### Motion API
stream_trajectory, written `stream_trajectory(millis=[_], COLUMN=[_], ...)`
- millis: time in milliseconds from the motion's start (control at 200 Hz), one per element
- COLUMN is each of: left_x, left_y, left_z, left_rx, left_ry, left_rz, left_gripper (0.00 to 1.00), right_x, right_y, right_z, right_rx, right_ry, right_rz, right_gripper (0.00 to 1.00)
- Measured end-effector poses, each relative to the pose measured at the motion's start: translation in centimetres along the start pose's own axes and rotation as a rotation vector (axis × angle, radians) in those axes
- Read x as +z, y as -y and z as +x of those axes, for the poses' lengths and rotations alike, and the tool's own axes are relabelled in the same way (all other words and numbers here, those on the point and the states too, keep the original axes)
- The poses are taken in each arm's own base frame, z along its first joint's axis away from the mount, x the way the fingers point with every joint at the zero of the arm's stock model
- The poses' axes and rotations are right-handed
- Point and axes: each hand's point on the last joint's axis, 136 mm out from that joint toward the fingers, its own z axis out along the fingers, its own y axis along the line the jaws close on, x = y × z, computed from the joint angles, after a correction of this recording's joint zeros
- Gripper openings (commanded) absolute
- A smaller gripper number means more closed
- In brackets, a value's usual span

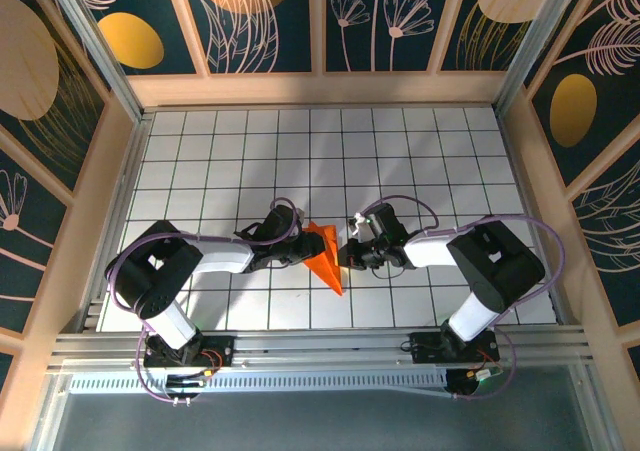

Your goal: Fold a paper plane with a square sheet of paper (fold left side to right side)

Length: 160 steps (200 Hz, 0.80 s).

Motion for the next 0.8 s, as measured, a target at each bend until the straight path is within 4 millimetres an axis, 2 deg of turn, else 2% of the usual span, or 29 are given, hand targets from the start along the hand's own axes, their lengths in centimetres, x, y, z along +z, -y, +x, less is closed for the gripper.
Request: stream_trajectory(millis=[345, 571, 656, 801], left_x=[-0.1, -1.5, -2.2, -2.5], left_y=[0.3, 0.3, 1.0, 1.8], left_z=[0.0, -0.7, -1.2, -1.4], left_rx=[0.006, 0.008, 0.018, 0.031], left_ry=[0.004, 0.051, 0.078, 0.084], left_rz=[0.006, -0.029, -0.016, 0.005], left_gripper=[0.46, 0.50, 0.43, 0.19], right_x=[0.0, 0.1, 0.1, 0.1], right_y=[0.3, 0.2, 0.2, 0.2], right_z=[-0.2, -0.1, -0.1, -0.1], right_rx=[-0.009, -0.011, -0.011, -0.013], right_ry=[-0.002, -0.004, -0.004, -0.003], right_rz=[0.028, 0.027, 0.027, 0.029], right_gripper=[0.00, 0.00, 0.00, 0.00])
